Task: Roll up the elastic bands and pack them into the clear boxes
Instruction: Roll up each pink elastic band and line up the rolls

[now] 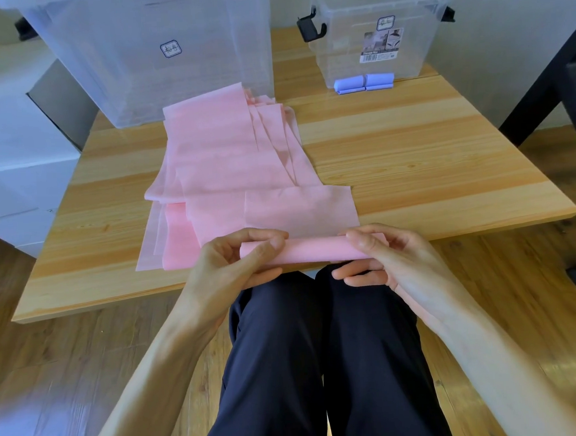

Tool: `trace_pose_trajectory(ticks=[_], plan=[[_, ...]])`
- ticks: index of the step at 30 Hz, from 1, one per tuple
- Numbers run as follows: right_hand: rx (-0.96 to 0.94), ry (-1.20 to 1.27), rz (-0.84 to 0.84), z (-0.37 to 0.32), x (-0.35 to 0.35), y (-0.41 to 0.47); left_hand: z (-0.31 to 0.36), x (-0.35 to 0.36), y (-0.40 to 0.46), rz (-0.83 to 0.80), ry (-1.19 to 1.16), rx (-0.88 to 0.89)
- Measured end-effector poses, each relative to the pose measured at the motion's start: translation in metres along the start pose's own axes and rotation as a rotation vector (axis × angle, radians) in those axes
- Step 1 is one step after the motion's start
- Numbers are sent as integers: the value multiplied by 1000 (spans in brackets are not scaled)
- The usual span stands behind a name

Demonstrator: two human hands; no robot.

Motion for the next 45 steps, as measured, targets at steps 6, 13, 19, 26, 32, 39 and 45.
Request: trace_pose_trajectory(ticks=[6,13,19,26,32,39,45], plan=[[1,-58,-42,-2,4,-2,2,0,-1,1,5,10],[-14,-74,-68,-2,6,-3,0,-2,-2,22,0,-15],[-2,-62,-68,-3,7,-3,1,-1,-3,7,-31,-7],[9,-66,-53,1,7,-3,0,-1,-3,9,-59,-9],[-22,-80,-69,-1,8,-3,-2,-2,-3,6,-64,-16],[-25,-53,-103,-1,10,-4,-1,-3,-4,27,-24,-15],[-37,-50,-59,-2,7,-3,0,-1,-4,-10,-52,1]])
Point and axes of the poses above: each hand's wrist, its own y-axis towards the middle knuckle, its own x-axis out of the palm, z = x × y, the point moved 10 cm from there along y, towards the middle knuckle, and after that the axes turned 6 degrees about x, right-handed, at the moved point
